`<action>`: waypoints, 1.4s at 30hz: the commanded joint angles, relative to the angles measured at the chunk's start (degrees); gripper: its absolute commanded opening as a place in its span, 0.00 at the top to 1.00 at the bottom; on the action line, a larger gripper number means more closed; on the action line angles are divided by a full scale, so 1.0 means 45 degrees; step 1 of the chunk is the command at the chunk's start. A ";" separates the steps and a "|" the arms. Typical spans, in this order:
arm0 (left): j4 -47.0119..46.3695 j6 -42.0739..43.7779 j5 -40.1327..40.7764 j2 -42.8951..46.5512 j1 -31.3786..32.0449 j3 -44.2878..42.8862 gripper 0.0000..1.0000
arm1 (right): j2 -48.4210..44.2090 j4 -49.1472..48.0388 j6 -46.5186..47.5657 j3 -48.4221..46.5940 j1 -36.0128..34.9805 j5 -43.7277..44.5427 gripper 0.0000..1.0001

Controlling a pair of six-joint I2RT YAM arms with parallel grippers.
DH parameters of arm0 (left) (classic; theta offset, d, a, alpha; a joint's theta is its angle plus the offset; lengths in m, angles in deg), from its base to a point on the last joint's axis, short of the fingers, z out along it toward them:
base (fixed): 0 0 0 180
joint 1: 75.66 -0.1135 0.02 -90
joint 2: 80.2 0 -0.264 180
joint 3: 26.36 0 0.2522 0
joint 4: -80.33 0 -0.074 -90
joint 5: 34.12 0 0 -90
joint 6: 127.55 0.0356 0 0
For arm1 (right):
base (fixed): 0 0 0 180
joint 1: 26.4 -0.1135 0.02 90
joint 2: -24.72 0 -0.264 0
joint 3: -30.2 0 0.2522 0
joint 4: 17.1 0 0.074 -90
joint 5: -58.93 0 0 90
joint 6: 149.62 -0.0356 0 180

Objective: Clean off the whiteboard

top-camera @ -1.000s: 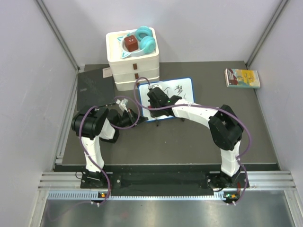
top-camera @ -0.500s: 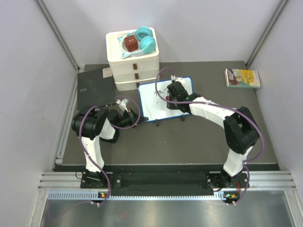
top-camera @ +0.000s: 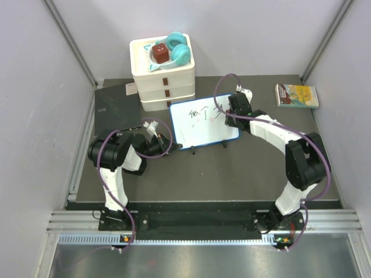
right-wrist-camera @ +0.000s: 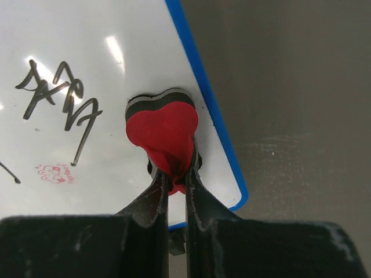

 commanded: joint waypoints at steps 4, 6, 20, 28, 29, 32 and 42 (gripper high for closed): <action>0.2780 0.0556 0.1485 -0.0368 -0.0183 0.0430 1.00 | 0.0640 -0.0365 0.0481 0.0640 0.0955 0.1083 1.00; 0.2799 0.0556 0.1485 -0.0367 -0.0163 0.0430 1.00 | 0.0563 -0.0423 0.0520 0.0659 0.0935 0.0811 1.00; 0.3033 0.0712 0.1562 -0.0270 -0.0163 0.0449 1.00 | 0.0073 -0.0775 0.2394 -0.0238 -0.0841 -0.0555 1.00; 0.2995 0.0751 0.1602 -0.0172 -0.0183 0.0547 1.00 | 0.1283 0.0260 0.3137 -0.1723 -0.1759 -0.1652 1.00; 0.2995 0.0751 0.1621 -0.0192 -0.0163 0.0547 1.00 | 0.1343 0.0261 0.3214 -0.1820 -0.2012 -0.1711 1.00; 0.2975 0.0751 0.1621 -0.0211 -0.0144 0.0547 1.00 | 0.1830 0.0553 0.3312 -0.2386 -0.2733 -0.1887 1.00; 0.2858 0.0732 0.1661 -0.0133 -0.0124 0.0645 1.00 | 0.4718 0.2408 0.3606 -0.6483 -0.5662 -0.1067 1.00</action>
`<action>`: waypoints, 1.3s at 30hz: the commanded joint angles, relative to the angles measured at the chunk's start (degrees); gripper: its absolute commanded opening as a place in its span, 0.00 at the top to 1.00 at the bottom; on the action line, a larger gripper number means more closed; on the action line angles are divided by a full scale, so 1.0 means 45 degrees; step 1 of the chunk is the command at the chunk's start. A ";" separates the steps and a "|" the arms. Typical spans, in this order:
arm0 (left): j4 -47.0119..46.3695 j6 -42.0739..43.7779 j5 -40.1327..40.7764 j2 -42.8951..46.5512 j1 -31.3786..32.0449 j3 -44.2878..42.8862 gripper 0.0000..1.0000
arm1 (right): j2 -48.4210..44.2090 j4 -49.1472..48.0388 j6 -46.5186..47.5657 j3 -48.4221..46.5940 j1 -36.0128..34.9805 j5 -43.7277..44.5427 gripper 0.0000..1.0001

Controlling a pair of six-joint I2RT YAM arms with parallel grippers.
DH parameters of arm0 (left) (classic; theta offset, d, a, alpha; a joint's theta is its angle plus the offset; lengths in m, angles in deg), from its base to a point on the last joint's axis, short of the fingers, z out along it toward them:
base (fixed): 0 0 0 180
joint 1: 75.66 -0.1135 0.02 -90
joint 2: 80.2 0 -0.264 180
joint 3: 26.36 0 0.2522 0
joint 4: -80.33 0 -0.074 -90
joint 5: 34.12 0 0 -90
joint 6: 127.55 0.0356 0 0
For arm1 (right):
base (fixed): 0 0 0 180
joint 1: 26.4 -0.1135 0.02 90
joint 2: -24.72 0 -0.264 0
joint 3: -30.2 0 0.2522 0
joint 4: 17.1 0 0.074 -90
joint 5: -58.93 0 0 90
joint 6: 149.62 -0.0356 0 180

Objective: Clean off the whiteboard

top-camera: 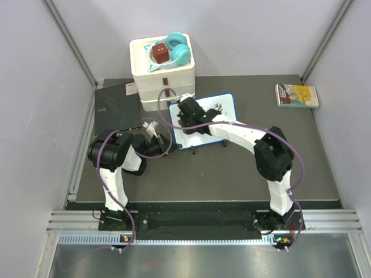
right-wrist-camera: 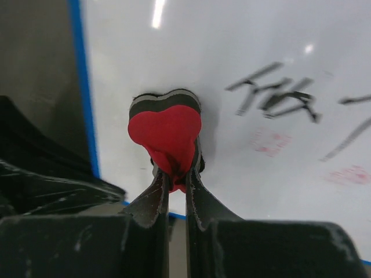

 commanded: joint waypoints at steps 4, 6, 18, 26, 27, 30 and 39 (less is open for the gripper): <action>0.2708 0.0596 0.1403 -0.0221 -0.0124 0.0581 1.00 | 0.2249 0.0989 -0.0144 -0.2540 -0.1535 0.0679 1.00; 0.2707 0.0615 0.1442 -0.0182 -0.0144 0.0621 1.00 | 0.2269 0.1087 -0.0262 -0.2541 -0.1515 0.1129 1.00; 0.2649 0.0655 0.1578 -0.0064 -0.0105 0.0738 1.00 | 0.1253 0.0950 -0.0517 -0.1565 0.0592 0.1345 1.00; 0.2630 0.0732 0.1657 0.0092 -0.0066 0.0855 1.00 | 0.1546 0.1302 -0.0575 -0.1370 0.2096 0.1988 1.00; 0.2649 0.0733 0.1676 0.0092 -0.0066 0.0855 1.00 | 0.1527 0.1283 -0.0652 -0.1234 0.2214 0.2067 1.00; 0.2610 0.0752 0.1676 0.0131 -0.0026 0.0894 1.00 | 0.1390 0.1068 -0.0965 -0.0492 0.2702 0.2516 1.00; 0.3019 0.0791 0.2164 0.0287 0.0051 0.0953 1.00 | 0.0238 0.0208 -0.2000 0.2028 0.4186 0.3337 1.00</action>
